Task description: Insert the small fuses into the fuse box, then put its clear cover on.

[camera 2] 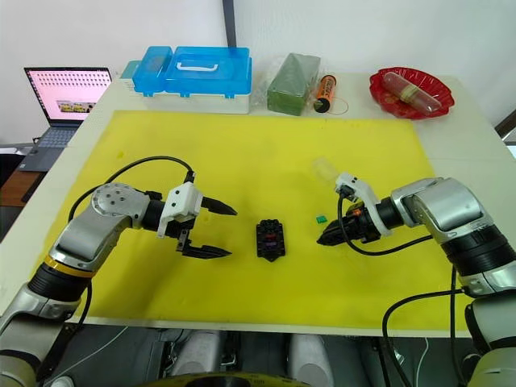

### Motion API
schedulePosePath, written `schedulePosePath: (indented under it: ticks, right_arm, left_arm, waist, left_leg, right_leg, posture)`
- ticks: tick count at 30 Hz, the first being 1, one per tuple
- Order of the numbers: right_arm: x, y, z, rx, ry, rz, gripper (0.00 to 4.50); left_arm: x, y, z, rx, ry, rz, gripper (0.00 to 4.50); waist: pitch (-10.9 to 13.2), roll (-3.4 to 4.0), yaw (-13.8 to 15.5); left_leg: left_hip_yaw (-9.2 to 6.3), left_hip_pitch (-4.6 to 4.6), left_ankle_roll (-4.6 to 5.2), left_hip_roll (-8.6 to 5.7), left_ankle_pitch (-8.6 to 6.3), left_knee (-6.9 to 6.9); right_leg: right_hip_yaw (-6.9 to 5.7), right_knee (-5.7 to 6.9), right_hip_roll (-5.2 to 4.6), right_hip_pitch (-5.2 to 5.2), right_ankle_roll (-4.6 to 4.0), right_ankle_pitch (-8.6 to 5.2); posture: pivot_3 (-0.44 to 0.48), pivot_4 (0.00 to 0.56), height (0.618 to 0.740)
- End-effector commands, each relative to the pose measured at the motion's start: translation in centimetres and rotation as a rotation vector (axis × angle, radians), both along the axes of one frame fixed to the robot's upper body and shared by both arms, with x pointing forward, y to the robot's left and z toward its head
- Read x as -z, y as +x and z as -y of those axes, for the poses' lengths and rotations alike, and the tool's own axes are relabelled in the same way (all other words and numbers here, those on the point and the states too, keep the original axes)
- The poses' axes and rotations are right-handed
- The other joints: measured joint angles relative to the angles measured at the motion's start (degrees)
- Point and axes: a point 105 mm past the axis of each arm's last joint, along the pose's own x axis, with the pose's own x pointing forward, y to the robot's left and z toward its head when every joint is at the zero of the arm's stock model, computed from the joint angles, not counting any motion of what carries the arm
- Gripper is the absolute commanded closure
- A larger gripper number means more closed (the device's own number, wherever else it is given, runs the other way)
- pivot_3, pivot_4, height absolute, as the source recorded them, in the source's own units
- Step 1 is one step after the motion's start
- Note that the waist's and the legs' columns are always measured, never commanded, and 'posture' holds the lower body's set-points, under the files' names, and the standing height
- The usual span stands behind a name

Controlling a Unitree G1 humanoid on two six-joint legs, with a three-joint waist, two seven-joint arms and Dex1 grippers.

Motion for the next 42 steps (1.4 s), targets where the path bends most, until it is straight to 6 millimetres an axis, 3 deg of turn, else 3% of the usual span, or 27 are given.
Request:
schedulePosePath:
  ticks: [1,19,23,42]
  right_arm:
    - [-0.1,0.0,0.0,-0.004,0.000,-0.003,2.35]
    - [0.4,-0.8,0.4,0.002,0.003,-0.050,2.35]
    - [0.5,-0.4,0.6,0.026,0.007,-0.051,3.22]
    - [0.1,0.4,0.4,0.067,0.026,-0.089,3.22]
  left_arm:
    - [-0.9,-0.2,0.3,0.018,-0.015,0.037,0.00]
    - [-1.0,0.0,0.8,0.014,-0.032,0.049,0.00]
    - [-1.0,0.0,0.9,0.011,-0.036,0.051,0.00]
    - [-1.0,0.1,1.2,0.006,-0.056,0.057,0.00]
  waist:
    - [0.00,0.00,0.00]
    - [0.00,0.00,0.02]
    - [0.00,0.00,0.02]
    - [-0.01,0.00,-0.05]
  left_leg:
    - [0.00,0.00,0.00,0.00,0.00,0.00]
    - [-0.01,0.01,0.00,0.00,0.00,0.00]
    - [-0.01,0.01,0.00,0.00,0.00,0.01]
    - [0.00,0.03,-0.01,0.00,0.00,0.01]
  right_leg:
    - [0.00,0.00,0.00,0.01,0.00,0.00]
    - [-0.01,0.00,0.03,0.02,0.01,0.01]
    - [-0.01,0.00,0.04,0.03,0.02,0.01]
    - [-0.01,0.02,0.06,0.04,0.03,0.02]
  posture:
    - [0.000,0.150,0.740]
    - [0.000,0.150,0.740]
    - [0.000,0.150,0.740]
    - [0.000,0.150,0.740]
